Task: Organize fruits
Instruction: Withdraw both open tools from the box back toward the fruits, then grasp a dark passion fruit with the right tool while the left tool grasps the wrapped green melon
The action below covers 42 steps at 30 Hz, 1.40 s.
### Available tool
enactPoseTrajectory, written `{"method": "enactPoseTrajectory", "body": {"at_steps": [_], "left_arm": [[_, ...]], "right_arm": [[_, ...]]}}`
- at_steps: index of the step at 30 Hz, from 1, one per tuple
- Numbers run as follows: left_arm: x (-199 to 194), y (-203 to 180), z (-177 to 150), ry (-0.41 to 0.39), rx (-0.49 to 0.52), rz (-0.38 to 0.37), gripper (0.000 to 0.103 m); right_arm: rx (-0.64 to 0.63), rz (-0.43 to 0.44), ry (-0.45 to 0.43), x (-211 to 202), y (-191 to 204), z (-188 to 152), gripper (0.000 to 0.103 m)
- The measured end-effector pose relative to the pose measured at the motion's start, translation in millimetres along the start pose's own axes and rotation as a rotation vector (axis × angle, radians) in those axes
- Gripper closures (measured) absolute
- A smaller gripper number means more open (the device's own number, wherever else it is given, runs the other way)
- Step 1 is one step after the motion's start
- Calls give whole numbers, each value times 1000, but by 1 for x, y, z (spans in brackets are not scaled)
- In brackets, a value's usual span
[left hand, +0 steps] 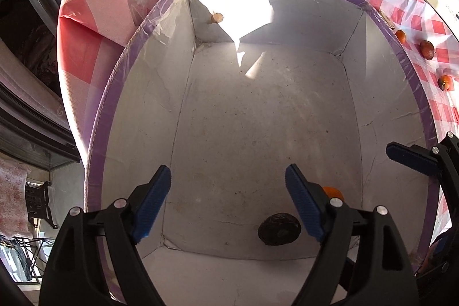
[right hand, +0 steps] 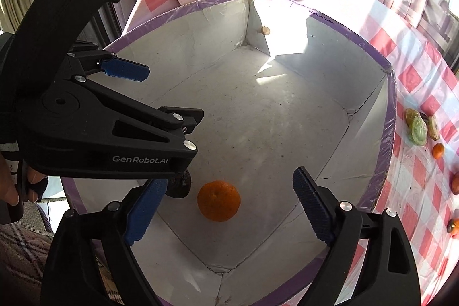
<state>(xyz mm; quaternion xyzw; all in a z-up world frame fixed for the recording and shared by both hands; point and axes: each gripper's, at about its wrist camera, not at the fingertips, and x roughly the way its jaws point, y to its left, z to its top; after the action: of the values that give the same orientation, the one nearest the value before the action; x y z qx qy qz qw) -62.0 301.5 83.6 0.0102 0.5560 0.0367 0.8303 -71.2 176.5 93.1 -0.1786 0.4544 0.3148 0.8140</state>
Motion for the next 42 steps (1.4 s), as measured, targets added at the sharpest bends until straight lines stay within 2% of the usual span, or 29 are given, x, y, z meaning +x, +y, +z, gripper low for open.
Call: {"method": "enactPoseTrajectory", "body": {"at_steps": [3, 6, 9, 10, 12, 14, 18, 20, 23, 26, 31, 35, 42], "left_arm": [[0, -2, -1, -1, -6, 23, 21], [-7, -2, -2, -29, -47, 42, 21], [-32, -6, 4, -155, -97, 46, 20], [-43, -9, 8, -208, -112, 41, 11], [-63, -21, 16, -311, -135, 51, 2], [-80, -40, 26, -403, -134, 56, 2], [-100, -99, 42, -528, -86, 45, 2], [-97, -134, 52, -498, -26, -11, 2], [-83, -197, 56, -426, 139, -30, 2], [-65, -257, 49, -357, 295, -82, 2], [-32, -324, 28, -231, 441, -161, 2], [1, -354, 19, -113, 466, -182, 2], [33, -378, 13, -72, 446, -98, 2]], "right_arm": [[4, 34, -15, -4, -2, -1, 17], [40, 105, -93, -25, -11, -2, 17], [74, 98, -202, -52, -33, -7, 17], [110, 85, -235, -61, -46, -10, 17], [211, 55, -277, -73, -80, -18, 17], [324, 9, -263, -76, -118, -31, 17], [502, -109, -180, -78, -189, -70, 17], [579, -167, -160, -82, -218, -95, 17], [679, -267, -112, -87, -260, -137, 17], [778, -362, -34, -86, -302, -176, 17], [917, -455, 62, -87, -359, -229, 18], [968, -463, 100, -82, -384, -254, 21], [936, -451, 51, -66, -411, -260, 22]]}}
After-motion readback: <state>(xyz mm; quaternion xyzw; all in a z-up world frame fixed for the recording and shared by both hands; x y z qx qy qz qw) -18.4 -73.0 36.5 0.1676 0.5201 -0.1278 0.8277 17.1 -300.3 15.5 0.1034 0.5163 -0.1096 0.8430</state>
